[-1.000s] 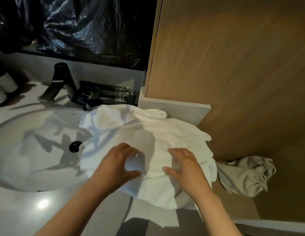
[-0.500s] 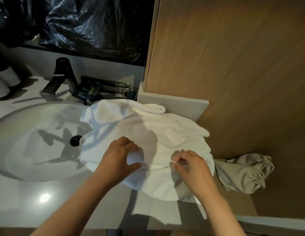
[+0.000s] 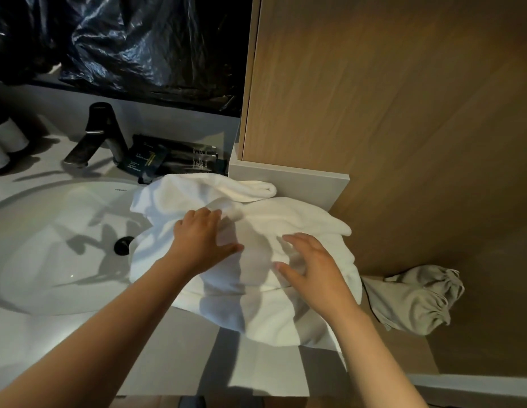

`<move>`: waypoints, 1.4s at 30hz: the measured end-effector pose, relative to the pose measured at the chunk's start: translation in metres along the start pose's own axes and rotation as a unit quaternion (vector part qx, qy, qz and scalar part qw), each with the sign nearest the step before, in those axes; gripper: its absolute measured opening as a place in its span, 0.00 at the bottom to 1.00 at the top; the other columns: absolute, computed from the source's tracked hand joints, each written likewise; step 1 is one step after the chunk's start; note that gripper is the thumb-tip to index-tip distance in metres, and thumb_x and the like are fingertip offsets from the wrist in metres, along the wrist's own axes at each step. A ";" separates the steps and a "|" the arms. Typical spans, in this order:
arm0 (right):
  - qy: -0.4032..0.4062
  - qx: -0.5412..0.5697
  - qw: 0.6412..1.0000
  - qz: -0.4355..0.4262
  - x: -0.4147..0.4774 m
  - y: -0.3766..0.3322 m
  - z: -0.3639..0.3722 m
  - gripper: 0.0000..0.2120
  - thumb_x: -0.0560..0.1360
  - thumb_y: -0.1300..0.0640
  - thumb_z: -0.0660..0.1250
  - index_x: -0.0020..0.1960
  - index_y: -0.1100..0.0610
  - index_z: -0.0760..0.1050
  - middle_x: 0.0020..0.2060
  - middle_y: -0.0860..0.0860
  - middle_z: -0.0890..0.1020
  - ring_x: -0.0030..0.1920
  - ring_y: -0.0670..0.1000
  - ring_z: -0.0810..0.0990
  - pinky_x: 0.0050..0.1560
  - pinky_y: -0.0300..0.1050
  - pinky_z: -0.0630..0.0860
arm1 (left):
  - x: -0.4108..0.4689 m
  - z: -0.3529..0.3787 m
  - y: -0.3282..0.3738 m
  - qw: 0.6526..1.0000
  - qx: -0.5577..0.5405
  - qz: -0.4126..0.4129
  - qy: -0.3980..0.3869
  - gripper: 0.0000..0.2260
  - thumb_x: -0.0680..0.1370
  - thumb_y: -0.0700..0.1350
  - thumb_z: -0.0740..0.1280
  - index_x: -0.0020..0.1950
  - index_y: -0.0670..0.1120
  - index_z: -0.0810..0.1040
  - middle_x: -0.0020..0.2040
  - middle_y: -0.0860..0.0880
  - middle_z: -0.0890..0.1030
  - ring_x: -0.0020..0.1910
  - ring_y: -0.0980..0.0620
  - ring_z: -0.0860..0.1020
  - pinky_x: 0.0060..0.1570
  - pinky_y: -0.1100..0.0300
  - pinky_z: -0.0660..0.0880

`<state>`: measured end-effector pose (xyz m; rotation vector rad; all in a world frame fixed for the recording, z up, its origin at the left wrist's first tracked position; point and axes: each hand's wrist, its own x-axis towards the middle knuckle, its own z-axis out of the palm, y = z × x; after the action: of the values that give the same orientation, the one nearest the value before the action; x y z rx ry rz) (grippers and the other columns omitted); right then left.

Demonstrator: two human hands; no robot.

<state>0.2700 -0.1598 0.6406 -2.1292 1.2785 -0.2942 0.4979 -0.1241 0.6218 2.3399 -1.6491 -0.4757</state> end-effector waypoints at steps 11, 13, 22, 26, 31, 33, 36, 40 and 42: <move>0.060 -0.034 0.996 -0.059 0.053 -0.027 0.002 0.19 0.78 0.49 0.67 0.66 0.55 0.75 0.61 0.52 0.75 0.61 0.52 0.74 0.63 0.43 0.70 | -0.053 0.016 -0.016 0.994 -0.078 0.039 0.064 0.14 0.74 0.60 0.68 0.52 0.52 0.80 0.46 0.55 0.75 0.47 0.51 0.74 0.48 0.55 0.64; 0.059 -0.042 0.995 -0.073 0.073 -0.034 0.000 0.20 0.78 0.50 0.67 0.68 0.54 0.74 0.64 0.52 0.73 0.63 0.53 0.73 0.63 0.41 0.68 | -0.049 0.013 -0.016 0.995 -0.086 0.022 0.038 0.14 0.76 0.61 0.65 0.55 0.54 0.80 0.48 0.55 0.76 0.49 0.53 0.74 0.51 0.55 0.66; -0.049 -0.141 0.989 0.022 0.129 -0.033 0.015 0.20 0.76 0.47 0.68 0.64 0.56 0.74 0.56 0.55 0.80 0.57 0.58 0.76 0.53 0.48 0.73 | -0.061 0.017 -0.023 0.984 -0.175 -0.032 -0.021 0.14 0.78 0.59 0.62 0.43 0.51 0.81 0.42 0.52 0.78 0.43 0.56 0.75 0.54 0.49 0.72; -0.050 -0.079 0.995 0.036 0.122 -0.028 0.016 0.14 0.77 0.53 0.67 0.36 0.57 0.70 0.32 0.52 0.73 0.37 0.54 0.72 0.38 0.47 0.66 | -0.066 0.020 -0.023 0.981 -0.193 -0.031 -0.011 0.12 0.78 0.58 0.63 0.44 0.52 0.81 0.43 0.54 0.78 0.44 0.56 0.75 0.54 0.49 0.72; -0.039 0.128 0.991 0.022 0.099 -0.050 -0.022 0.14 0.79 0.57 0.64 0.36 0.59 0.69 0.27 0.52 0.69 0.23 0.44 0.66 0.29 0.38 0.64 | -0.067 0.015 -0.020 0.982 -0.185 -0.026 0.001 0.12 0.78 0.59 0.61 0.57 0.58 0.79 0.48 0.56 0.75 0.50 0.55 0.74 0.57 0.50 0.71; -0.031 0.171 0.985 0.013 0.087 -0.061 -0.039 0.15 0.80 0.56 0.63 0.36 0.60 0.69 0.25 0.50 0.69 0.25 0.45 0.67 0.31 0.37 0.64 | -0.065 0.010 -0.018 0.981 -0.192 -0.034 -0.002 0.11 0.78 0.60 0.61 0.54 0.59 0.80 0.47 0.56 0.74 0.49 0.56 0.74 0.57 0.51 0.71; -0.008 0.262 0.965 -0.007 0.074 -0.082 -0.065 0.12 0.81 0.58 0.62 0.40 0.62 0.72 0.27 0.53 0.70 0.28 0.48 0.67 0.36 0.41 0.66 | -0.062 0.000 -0.016 0.978 -0.208 -0.027 0.019 0.10 0.77 0.60 0.63 0.47 0.57 0.80 0.47 0.54 0.74 0.48 0.55 0.74 0.54 0.51 0.73; 0.014 0.369 0.928 -0.049 0.061 -0.109 -0.091 0.11 0.82 0.59 0.60 0.43 0.61 0.75 0.29 0.51 0.72 0.28 0.46 0.68 0.34 0.38 0.68 | -0.059 -0.013 -0.023 0.973 -0.230 -0.008 0.024 0.13 0.74 0.61 0.67 0.48 0.54 0.81 0.52 0.53 0.74 0.51 0.55 0.75 0.53 0.58 0.73; 0.026 0.416 0.907 -0.063 0.055 -0.119 -0.101 0.11 0.82 0.58 0.59 0.44 0.56 0.77 0.31 0.51 0.74 0.29 0.45 0.69 0.34 0.36 0.70 | -0.061 -0.012 -0.030 0.973 -0.231 -0.008 0.002 0.14 0.71 0.63 0.69 0.47 0.54 0.80 0.53 0.55 0.73 0.50 0.60 0.75 0.48 0.65 0.70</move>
<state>0.3337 -0.2079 0.7854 -1.4571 0.8126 -0.7966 0.5099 -0.0568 0.6291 2.0064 -1.3391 -0.7635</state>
